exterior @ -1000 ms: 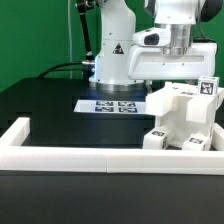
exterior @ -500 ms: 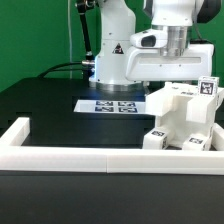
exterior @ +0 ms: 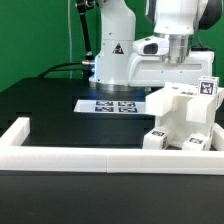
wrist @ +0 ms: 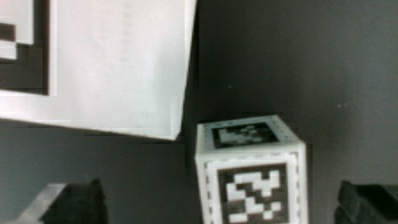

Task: Assemble chair

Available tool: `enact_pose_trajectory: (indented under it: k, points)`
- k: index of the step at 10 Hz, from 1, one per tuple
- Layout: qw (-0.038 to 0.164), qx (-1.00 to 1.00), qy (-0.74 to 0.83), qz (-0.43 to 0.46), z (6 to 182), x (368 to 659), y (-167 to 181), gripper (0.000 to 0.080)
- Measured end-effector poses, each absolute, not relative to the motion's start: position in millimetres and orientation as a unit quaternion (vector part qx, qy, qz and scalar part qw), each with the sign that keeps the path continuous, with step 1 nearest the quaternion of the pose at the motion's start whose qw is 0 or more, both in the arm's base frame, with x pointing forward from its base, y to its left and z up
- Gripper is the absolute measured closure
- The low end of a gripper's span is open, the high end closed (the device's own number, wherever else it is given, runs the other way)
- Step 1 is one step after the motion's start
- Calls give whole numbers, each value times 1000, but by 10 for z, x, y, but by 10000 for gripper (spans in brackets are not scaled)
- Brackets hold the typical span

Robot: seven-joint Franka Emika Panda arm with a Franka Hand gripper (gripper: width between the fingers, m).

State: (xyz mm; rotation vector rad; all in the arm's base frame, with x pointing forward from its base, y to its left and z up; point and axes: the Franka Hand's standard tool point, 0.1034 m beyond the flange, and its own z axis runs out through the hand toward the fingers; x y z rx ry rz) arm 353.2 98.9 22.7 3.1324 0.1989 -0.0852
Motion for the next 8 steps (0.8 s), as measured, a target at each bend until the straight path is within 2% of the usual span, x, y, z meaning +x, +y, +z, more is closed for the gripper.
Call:
enact_pose_trajectory:
  k: [6,7,8]
  points:
    - [11,997,59,-40,68,3436,953,153]
    - [11,997,58,-40,68,3433,963,312]
    - [11,997,58,-40,69,3435,965,312]
